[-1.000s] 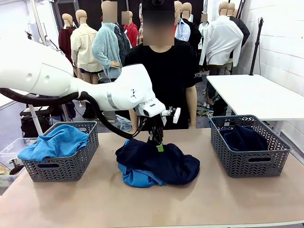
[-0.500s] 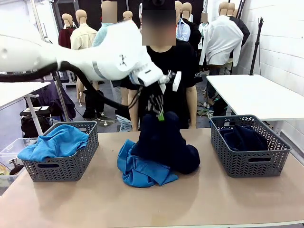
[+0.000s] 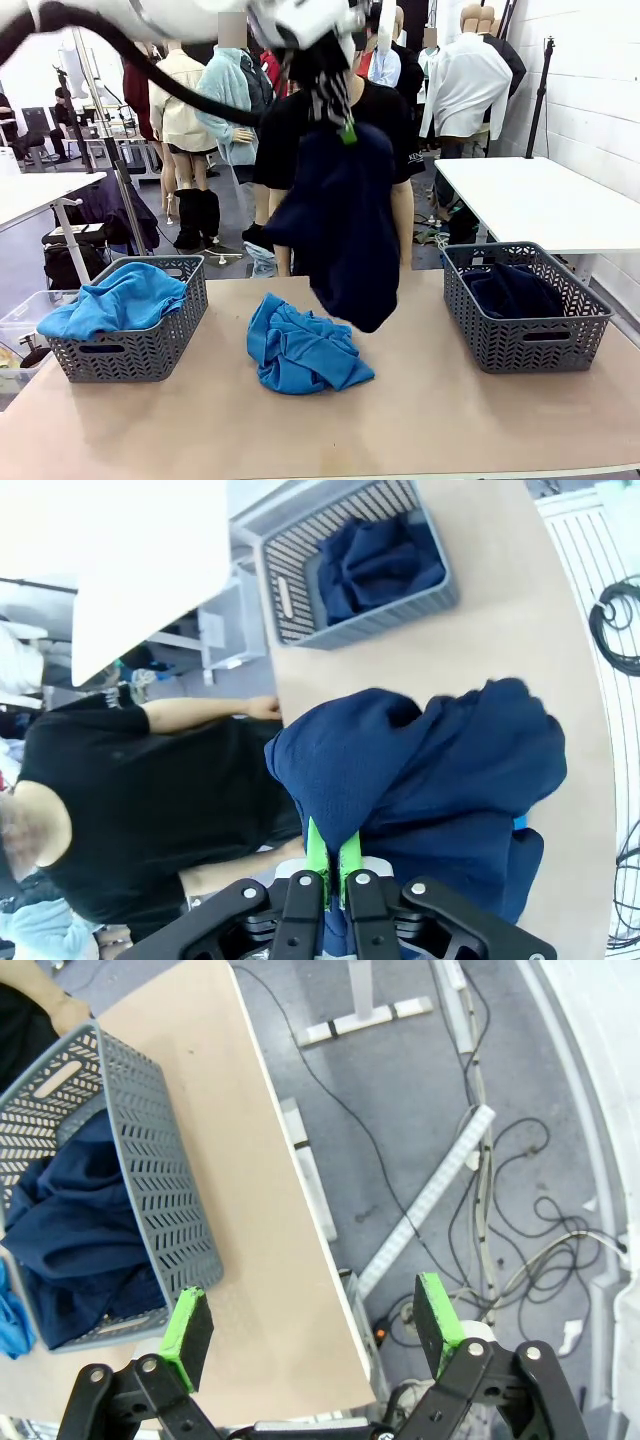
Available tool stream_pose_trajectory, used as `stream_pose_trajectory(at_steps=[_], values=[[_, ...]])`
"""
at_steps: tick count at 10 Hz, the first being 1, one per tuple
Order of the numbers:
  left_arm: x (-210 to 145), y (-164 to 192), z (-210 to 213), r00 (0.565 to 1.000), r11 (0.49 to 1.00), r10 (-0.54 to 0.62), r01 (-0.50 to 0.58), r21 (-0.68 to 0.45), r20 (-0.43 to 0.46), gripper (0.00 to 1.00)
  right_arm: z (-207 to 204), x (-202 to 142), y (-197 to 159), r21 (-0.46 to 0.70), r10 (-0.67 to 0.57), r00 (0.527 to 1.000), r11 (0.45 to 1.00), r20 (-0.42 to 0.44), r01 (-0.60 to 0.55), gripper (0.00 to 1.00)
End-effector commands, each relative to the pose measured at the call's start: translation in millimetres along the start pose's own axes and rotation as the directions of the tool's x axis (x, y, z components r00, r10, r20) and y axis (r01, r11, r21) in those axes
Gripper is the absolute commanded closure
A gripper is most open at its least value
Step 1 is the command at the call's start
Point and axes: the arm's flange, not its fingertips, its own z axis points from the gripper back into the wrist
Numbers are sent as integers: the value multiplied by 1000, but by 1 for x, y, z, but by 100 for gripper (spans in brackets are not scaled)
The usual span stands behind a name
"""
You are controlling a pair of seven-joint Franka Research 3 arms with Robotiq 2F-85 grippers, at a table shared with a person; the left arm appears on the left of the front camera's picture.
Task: Sort the tops and bottoms.
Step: Lift clothes from the center of the table with your left hand, then sort the clothes according to human instructions.
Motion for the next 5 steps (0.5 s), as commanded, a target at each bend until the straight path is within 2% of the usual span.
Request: stream_pose_trajectory(at_steps=[1,3,5], values=[[12,4,6,999,1000,10,-10,16,-42,100,1,-1,0,-17,7,1000,1000,-15,-7,0],[12,-2,20,1000,998,22,-21,63,-17,100,1,-1,0,-17,7,1000,1000,-15,-7,0],[10,2,17,1000,1000,0,1,27,-9,100,1,-1,0,-17,7,1000,1000,-15,-7,0]])
